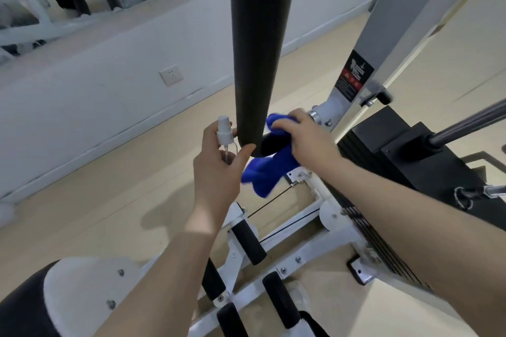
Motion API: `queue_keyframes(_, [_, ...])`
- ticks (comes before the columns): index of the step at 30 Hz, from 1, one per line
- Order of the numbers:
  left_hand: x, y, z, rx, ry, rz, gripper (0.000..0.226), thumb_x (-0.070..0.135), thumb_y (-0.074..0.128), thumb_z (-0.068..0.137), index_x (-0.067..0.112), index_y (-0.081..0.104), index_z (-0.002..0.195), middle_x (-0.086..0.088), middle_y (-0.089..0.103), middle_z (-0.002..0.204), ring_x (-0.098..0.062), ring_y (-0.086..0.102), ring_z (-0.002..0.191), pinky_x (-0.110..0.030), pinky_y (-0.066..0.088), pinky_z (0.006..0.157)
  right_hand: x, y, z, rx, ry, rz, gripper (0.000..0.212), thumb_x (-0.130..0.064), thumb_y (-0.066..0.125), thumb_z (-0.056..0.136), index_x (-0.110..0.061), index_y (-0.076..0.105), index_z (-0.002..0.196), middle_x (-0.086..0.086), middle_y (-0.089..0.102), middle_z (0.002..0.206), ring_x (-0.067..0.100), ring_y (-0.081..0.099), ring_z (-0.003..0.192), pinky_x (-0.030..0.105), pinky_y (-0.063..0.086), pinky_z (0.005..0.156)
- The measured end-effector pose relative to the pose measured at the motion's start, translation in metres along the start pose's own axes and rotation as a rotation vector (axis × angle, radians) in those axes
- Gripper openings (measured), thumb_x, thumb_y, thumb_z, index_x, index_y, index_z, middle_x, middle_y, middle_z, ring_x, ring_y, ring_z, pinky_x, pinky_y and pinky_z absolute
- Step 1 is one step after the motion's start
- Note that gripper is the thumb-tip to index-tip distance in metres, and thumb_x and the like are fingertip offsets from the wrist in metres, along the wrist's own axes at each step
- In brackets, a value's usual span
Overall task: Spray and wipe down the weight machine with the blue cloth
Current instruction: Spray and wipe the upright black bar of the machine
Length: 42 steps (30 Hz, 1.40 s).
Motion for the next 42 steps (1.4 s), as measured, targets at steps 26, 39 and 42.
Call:
queue_keyframes(26, [-0.029,-0.02,-0.036,-0.071,-0.03,0.079,0.049,0.023,0.054,0.091,0.05,0.03,0.123,-0.002,0.057,0.086,-0.007,0.042,0.05,-0.032,0.052,0.06,-0.019,0.002,-0.005,0.131,0.436,0.183,0.048,-0.006,0.045,0.088,-0.031,0.043,0.129,0.003,0.033,0.136,0.028,0.052,0.103,0.037,0.047,0.084])
queue_keyframes(39, [0.023,-0.043,-0.04,-0.124,0.168,0.273,0.043,0.023,0.043,0.095,0.035,0.036,0.136,0.015,0.049,0.088,-0.001,0.052,0.069,-0.02,0.038,0.063,-0.086,-0.072,-0.034,0.003,0.594,1.377,0.032,-0.004,0.044,0.094,-0.028,0.06,0.109,0.005,0.062,0.113,0.025,0.062,0.1,0.035,0.055,0.075])
queue_keyframes(42, [0.043,-0.051,-0.036,-0.108,0.239,0.302,0.041,0.013,0.049,0.09,0.031,0.045,0.127,0.02,0.044,0.071,-0.005,0.044,0.053,-0.018,0.033,0.055,-0.096,-0.103,-0.034,0.117,0.502,1.321,0.033,-0.001,0.041,0.093,-0.025,0.059,0.106,-0.001,0.063,0.104,0.019,0.061,0.09,0.03,0.052,0.068])
Point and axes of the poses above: each hand's wrist, its own z-axis towards the middle knuckle, its own y-axis out of the palm, x = y × z, the point moved 1 cm from there along z, towards the middle knuckle
